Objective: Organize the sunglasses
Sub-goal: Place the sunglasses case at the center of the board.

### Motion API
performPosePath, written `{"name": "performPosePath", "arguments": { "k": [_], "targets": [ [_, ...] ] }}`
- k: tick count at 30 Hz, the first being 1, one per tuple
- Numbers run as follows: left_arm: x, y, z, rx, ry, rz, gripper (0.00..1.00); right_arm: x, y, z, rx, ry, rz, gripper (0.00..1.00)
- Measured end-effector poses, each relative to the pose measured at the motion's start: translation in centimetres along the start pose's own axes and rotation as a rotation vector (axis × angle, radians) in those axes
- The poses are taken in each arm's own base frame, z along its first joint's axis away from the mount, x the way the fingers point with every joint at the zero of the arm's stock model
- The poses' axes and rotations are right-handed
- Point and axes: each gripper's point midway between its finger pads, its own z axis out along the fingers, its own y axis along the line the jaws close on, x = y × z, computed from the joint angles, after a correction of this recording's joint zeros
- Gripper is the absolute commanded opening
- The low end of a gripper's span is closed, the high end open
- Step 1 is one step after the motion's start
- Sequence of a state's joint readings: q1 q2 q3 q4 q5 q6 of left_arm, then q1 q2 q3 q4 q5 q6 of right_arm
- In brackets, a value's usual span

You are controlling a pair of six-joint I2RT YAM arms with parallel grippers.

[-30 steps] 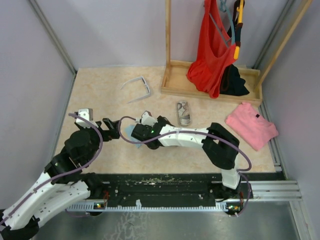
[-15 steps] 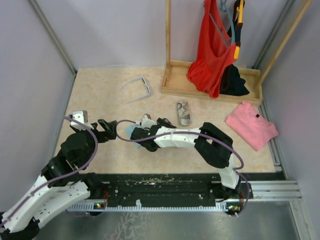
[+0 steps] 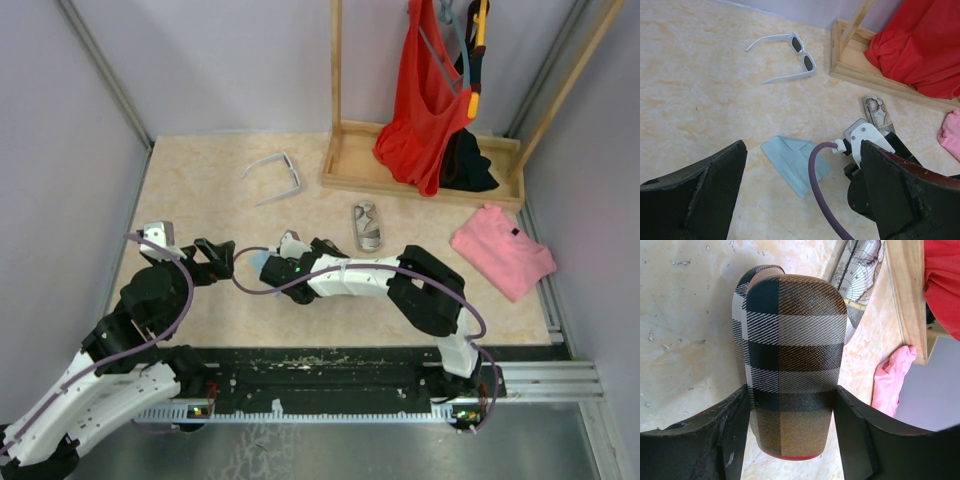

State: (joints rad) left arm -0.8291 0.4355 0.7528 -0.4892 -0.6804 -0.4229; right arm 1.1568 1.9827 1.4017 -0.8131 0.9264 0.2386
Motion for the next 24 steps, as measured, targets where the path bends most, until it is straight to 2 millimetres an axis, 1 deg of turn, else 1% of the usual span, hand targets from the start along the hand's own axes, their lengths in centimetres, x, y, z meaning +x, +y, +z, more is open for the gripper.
{"name": "performPosePath", "arguments": {
  "k": [10,18,24],
  "targets": [
    [0.0,0.0,0.0,0.001,0.000,0.000,1.00,0.4,0.7,0.2,-0.023,0.005,-0.011,0.76],
    [-0.2,0.0,-0.1,0.004,-0.006,-0.005,1.00,0.3,1.3,0.2,-0.046,-0.004,-0.001,0.82],
    [-0.2,0.0,-0.1,0.003,-0.006,-0.006,1.00,0.4,2.4,-0.1,-0.097,-0.021,-0.009,0.86]
  ]
}}
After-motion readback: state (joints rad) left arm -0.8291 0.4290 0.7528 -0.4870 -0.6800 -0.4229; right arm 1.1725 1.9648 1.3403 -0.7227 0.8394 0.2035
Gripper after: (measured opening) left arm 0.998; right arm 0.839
